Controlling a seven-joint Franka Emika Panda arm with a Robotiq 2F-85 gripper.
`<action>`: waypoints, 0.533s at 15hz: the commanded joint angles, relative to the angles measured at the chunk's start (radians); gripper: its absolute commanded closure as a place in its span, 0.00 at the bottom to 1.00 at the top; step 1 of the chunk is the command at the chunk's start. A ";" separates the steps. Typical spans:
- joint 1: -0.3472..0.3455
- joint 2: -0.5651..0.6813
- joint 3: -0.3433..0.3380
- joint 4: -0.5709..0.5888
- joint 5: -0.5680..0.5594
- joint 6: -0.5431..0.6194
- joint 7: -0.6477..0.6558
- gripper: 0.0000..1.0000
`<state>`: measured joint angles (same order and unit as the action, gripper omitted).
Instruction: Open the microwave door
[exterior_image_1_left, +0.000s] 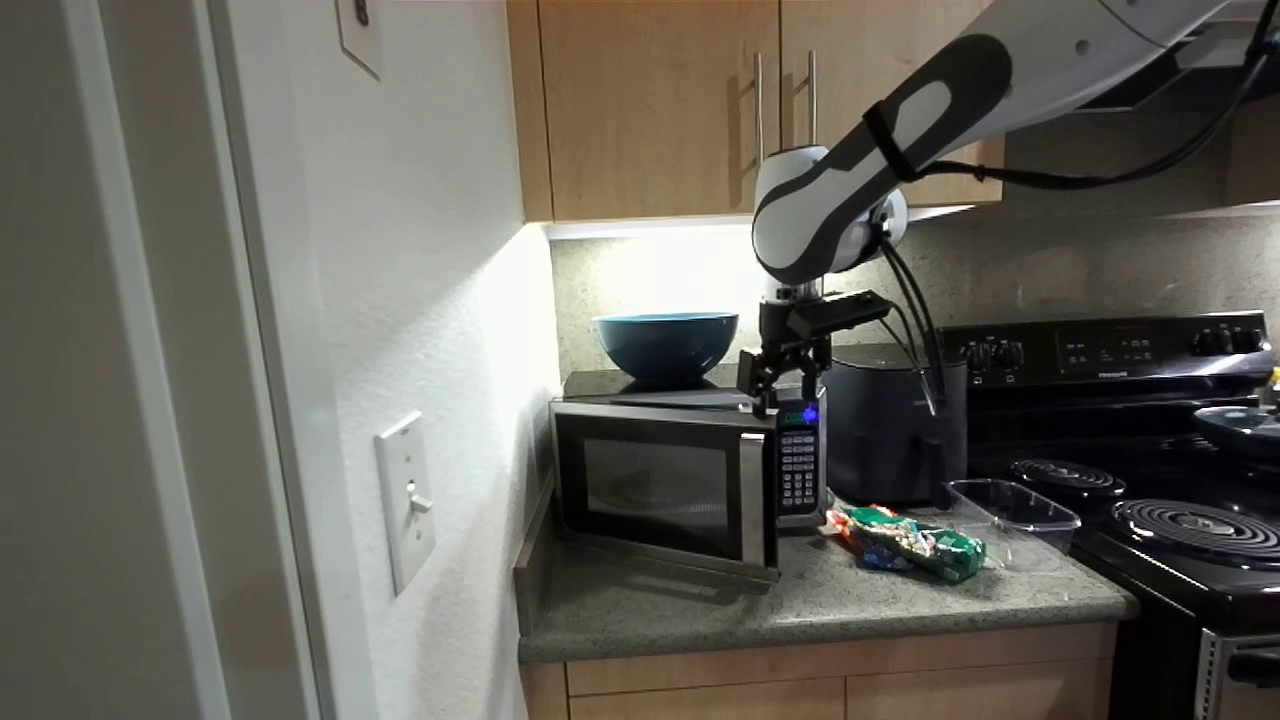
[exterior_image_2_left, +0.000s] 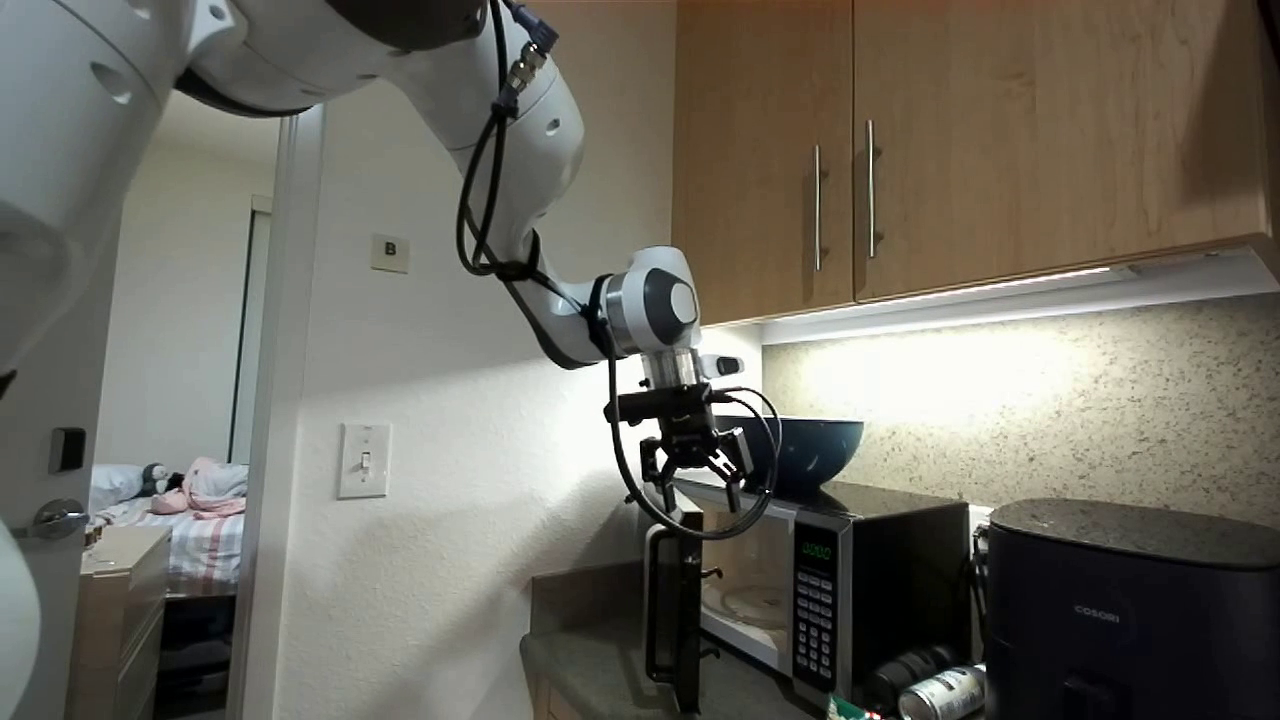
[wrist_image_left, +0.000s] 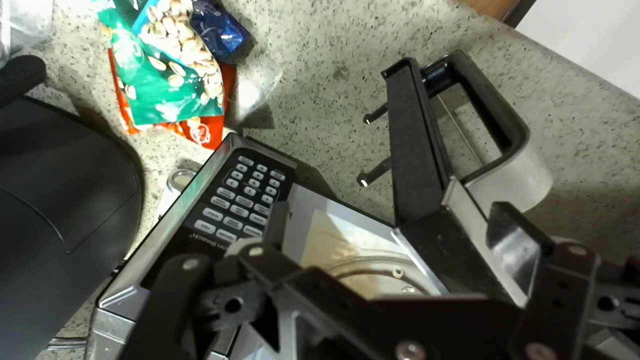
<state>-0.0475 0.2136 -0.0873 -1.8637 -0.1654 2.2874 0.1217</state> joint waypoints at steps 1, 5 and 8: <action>0.006 -0.003 -0.003 0.030 -0.008 0.015 0.032 0.00; 0.004 -0.020 -0.006 0.048 -0.007 0.042 0.041 0.00; 0.011 0.010 -0.029 0.080 -0.060 0.094 0.131 0.00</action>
<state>-0.0467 0.2082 -0.0934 -1.7973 -0.1718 2.3271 0.1615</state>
